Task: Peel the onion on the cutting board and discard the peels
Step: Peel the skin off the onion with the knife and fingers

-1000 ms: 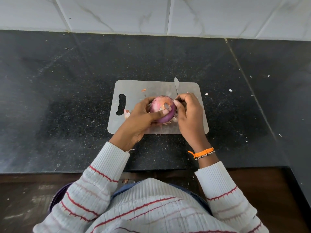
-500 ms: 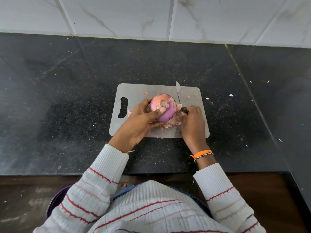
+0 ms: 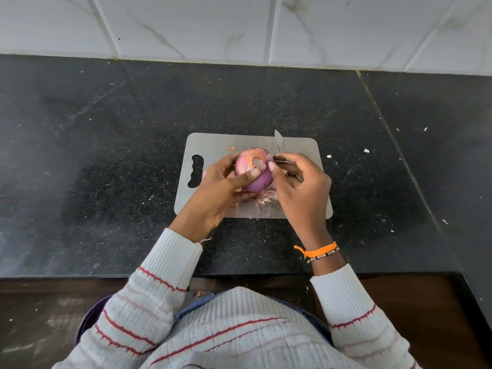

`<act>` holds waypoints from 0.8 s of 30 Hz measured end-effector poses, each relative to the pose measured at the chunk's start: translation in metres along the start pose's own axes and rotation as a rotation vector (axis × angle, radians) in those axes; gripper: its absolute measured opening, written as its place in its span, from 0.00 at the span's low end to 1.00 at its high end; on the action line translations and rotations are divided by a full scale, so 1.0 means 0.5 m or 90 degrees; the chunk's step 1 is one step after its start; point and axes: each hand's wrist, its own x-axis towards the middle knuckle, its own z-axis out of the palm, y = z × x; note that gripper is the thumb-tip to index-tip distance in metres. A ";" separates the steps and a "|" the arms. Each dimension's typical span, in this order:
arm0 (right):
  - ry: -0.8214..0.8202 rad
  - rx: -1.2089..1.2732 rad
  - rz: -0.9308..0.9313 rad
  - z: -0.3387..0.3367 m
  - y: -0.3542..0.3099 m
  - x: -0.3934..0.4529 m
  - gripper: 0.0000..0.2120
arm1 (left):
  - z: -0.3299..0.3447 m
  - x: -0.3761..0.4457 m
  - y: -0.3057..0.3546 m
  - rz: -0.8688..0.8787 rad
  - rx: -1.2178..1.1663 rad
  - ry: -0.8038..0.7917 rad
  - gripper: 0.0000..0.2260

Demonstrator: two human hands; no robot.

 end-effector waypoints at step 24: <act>0.014 0.059 0.074 -0.013 0.001 -0.012 0.05 | 0.011 -0.010 -0.005 0.042 0.059 0.032 0.20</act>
